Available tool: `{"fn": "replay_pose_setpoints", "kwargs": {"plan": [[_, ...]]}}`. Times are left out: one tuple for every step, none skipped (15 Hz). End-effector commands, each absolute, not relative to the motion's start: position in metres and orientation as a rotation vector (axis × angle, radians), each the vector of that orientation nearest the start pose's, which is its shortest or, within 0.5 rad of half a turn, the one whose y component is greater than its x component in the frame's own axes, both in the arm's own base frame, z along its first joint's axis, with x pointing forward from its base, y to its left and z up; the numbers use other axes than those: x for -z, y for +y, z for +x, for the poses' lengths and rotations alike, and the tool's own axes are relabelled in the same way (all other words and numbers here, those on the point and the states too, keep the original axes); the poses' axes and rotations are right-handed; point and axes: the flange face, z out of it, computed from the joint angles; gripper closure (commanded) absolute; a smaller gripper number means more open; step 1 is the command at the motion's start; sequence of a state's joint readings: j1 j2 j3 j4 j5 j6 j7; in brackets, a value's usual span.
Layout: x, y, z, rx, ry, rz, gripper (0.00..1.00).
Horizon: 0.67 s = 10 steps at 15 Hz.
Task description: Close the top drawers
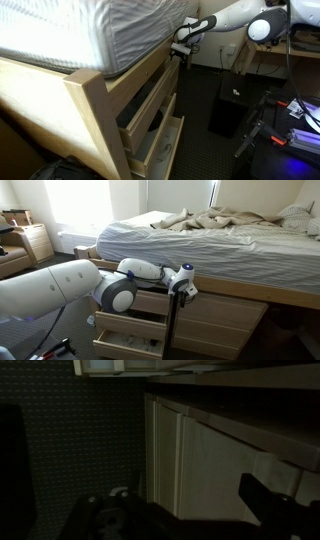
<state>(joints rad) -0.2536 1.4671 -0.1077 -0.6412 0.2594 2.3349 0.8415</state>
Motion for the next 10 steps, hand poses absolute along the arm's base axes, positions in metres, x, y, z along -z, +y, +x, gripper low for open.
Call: {"fn": "replay_pose_setpoints", "kwargs": {"plan": [[-0.095, -0.243, 0.777, 0.384, 1.75, -2.391, 0.0], [-0.077, -0.238, 0.771, 0.312, 1.73, -2.414, 0.0], [-0.077, -0.237, 0.771, 0.316, 1.732, -2.42, 0.0], [-0.077, -0.237, 0.771, 0.319, 1.732, -2.422, 0.0], [-0.077, -0.238, 0.771, 0.319, 1.732, -2.423, 0.0], [-0.077, -0.237, 0.771, 0.319, 1.732, -2.423, 0.0], [-0.08, -0.246, 0.768, 0.327, 1.752, -2.456, 0.0], [-0.087, -0.258, 0.764, 0.331, 1.761, -2.479, 0.0], [-0.093, -0.269, 0.759, 0.325, 1.75, -2.525, 0.0], [-0.097, -0.281, 0.753, 0.335, 1.76, -2.572, 0.0]]}}
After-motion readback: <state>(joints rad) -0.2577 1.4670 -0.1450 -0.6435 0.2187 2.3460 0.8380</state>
